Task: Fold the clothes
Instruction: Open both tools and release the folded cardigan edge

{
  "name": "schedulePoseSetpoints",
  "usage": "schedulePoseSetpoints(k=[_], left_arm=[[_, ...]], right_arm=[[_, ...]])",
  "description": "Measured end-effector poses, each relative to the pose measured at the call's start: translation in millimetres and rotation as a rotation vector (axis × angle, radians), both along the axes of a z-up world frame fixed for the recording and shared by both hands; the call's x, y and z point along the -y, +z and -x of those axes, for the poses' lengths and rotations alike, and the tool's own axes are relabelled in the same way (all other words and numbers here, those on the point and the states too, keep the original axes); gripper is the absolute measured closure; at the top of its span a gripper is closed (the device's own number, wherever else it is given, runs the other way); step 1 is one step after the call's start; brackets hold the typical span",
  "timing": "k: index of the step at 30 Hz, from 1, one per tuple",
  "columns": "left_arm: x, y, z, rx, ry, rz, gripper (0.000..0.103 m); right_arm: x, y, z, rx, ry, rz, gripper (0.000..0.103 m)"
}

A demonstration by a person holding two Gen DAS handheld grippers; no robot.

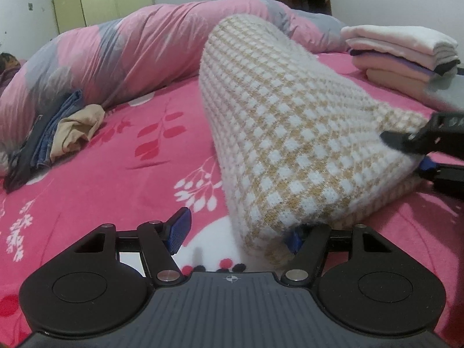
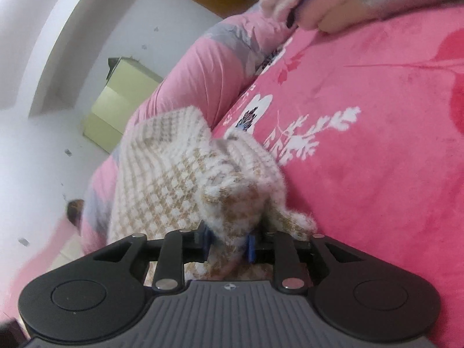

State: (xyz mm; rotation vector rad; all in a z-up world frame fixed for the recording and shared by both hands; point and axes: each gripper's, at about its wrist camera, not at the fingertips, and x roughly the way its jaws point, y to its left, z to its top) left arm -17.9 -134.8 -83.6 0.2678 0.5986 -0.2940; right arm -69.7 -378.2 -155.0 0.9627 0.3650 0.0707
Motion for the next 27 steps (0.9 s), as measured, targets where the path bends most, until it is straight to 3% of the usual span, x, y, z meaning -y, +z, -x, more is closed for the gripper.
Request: schedulePoseSetpoints(k=[8,11,14,18,22,25,27], left_arm=[[-3.0,0.0,-0.5,-0.001,0.001,0.007,0.037],[-5.7,-0.9,-0.5,-0.001,0.001,0.021,0.037],[-7.1,-2.8,1.0,0.002,0.011,0.042,0.037],[-10.0,-4.8,2.1,0.003,0.024,0.073,0.037],[-13.9,-5.3,0.6,-0.005,0.024,0.097,0.037],[-17.9,-7.6,0.9,-0.005,0.026,0.124,0.037],[-21.1,-9.6,1.2,-0.003,0.028,0.145,0.037]], right_arm=[[14.6,36.0,30.4,-0.031,-0.054,0.125,0.069],[7.1,64.3,51.3,-0.002,-0.166,0.332,0.077],[-5.0,94.4,52.4,0.081,-0.176,0.48,0.092],[-51.0,139.3,11.5,0.218,0.006,0.694,0.099],[-103.8,165.8,-53.7,0.29,0.193,0.87,0.102],[-128.6,159.0,-107.1,0.256,0.277,0.957,0.102],[-137.2,131.2,-141.1,0.139,0.309,1.039,0.102]])
